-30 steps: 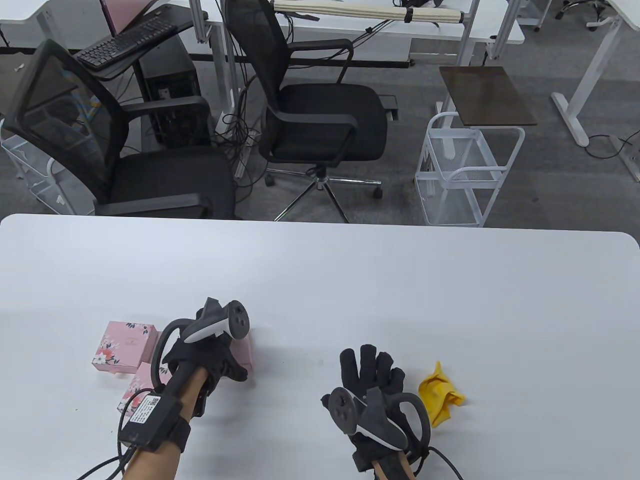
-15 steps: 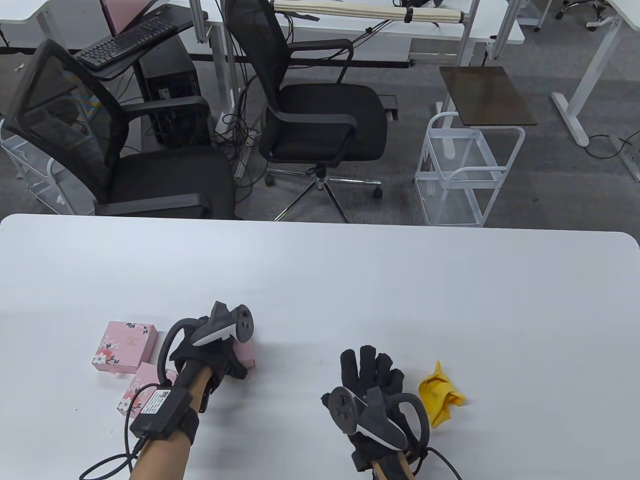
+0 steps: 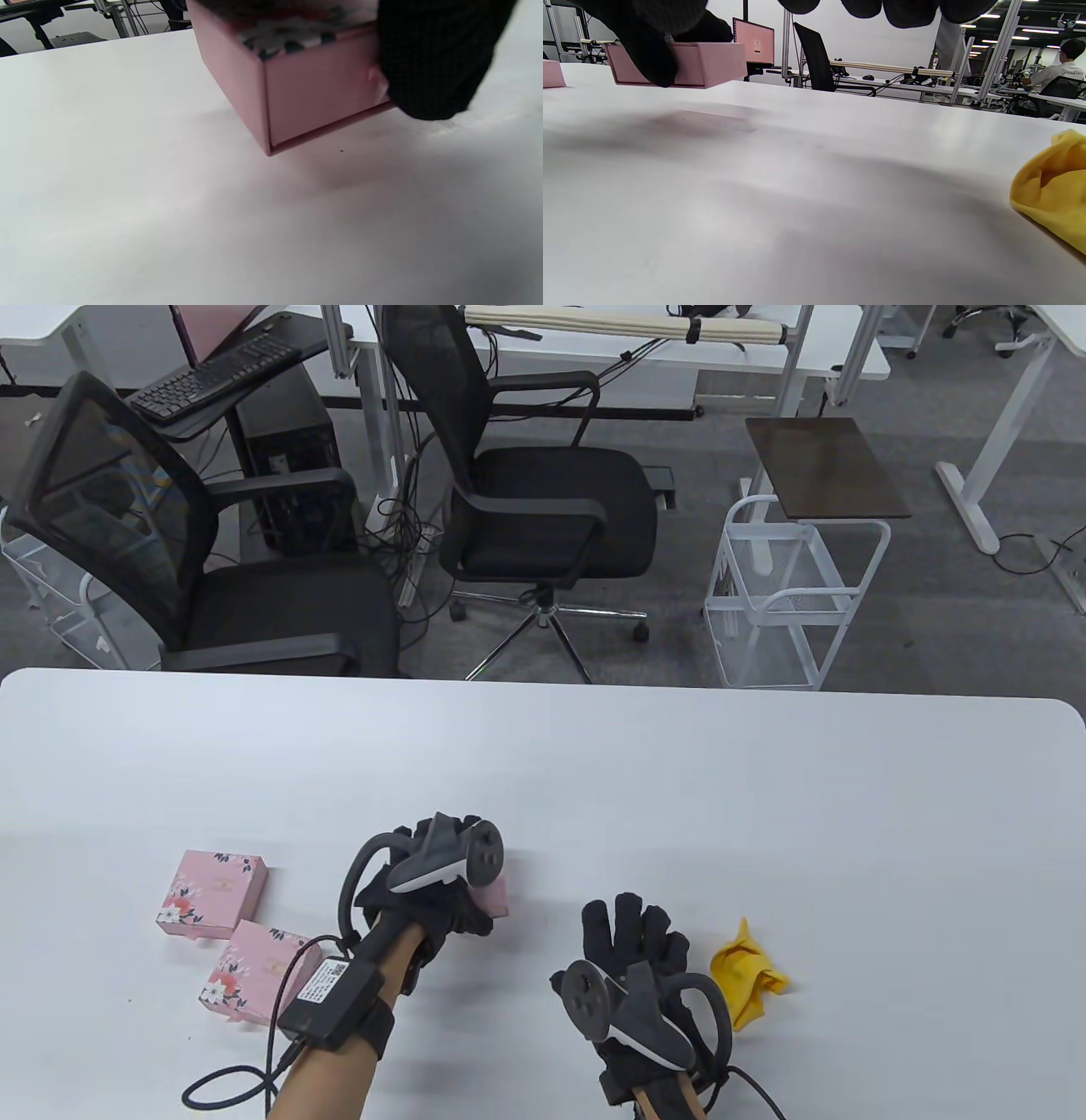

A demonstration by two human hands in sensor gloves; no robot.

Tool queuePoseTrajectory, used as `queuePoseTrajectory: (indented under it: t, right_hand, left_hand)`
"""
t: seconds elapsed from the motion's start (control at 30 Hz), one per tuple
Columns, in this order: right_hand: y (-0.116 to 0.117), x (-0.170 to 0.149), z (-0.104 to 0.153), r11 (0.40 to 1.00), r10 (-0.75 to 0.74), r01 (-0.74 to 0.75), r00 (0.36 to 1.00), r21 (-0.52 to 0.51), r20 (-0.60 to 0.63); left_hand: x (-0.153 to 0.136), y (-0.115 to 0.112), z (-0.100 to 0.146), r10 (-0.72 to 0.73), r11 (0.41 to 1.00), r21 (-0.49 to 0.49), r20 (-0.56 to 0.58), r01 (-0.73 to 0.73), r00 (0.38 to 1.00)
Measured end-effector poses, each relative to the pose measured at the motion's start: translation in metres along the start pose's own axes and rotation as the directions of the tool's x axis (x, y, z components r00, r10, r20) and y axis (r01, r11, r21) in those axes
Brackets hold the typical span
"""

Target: Dust necklace

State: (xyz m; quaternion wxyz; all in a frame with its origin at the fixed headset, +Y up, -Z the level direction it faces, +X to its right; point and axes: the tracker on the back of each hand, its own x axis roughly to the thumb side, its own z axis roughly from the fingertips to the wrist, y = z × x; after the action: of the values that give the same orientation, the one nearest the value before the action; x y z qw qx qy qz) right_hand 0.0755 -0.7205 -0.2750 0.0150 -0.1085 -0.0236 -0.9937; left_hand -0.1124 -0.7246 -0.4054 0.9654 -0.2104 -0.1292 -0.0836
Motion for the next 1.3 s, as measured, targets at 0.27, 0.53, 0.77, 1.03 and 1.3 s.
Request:
queuePoseTrajectory:
  t: [0.27, 0.53, 0.77, 1.03, 1.3]
  right_hand:
    - [0.001, -0.003, 0.000, 1.000, -0.013, 0.013, 1.000, 0.009, -0.007]
    - [0.002, -0.004, -0.001, 1.000, -0.012, 0.012, 1.000, 0.021, -0.008]
    - [0.002, -0.003, -0.001, 1.000, 0.003, -0.003, 1.000, 0.018, -0.010]
    - [0.004, -0.003, -0.003, 0.998, -0.045, 0.045, 0.999, -0.043, -0.005]
    - [0.016, 0.000, -0.009, 0.948, -0.319, 0.319, 0.947, -0.001, -0.029]
  left_hand:
    - [0.034, -0.008, -0.019, -0.009, 1.000, -0.005, 0.044, 0.009, 0.999]
    - [0.039, -0.021, -0.028, 0.033, 0.999, 0.005, 0.065, -0.033, 0.997]
    - [0.024, -0.025, 0.005, 0.025, 0.993, 0.111, 0.113, -0.037, 0.993]
    - [0.011, -0.053, 0.049, 0.012, 0.977, 0.212, 0.106, -0.035, 0.994]
    - [0.013, -0.068, 0.046, 0.019, 0.983, 0.178, 0.128, -0.042, 0.992]
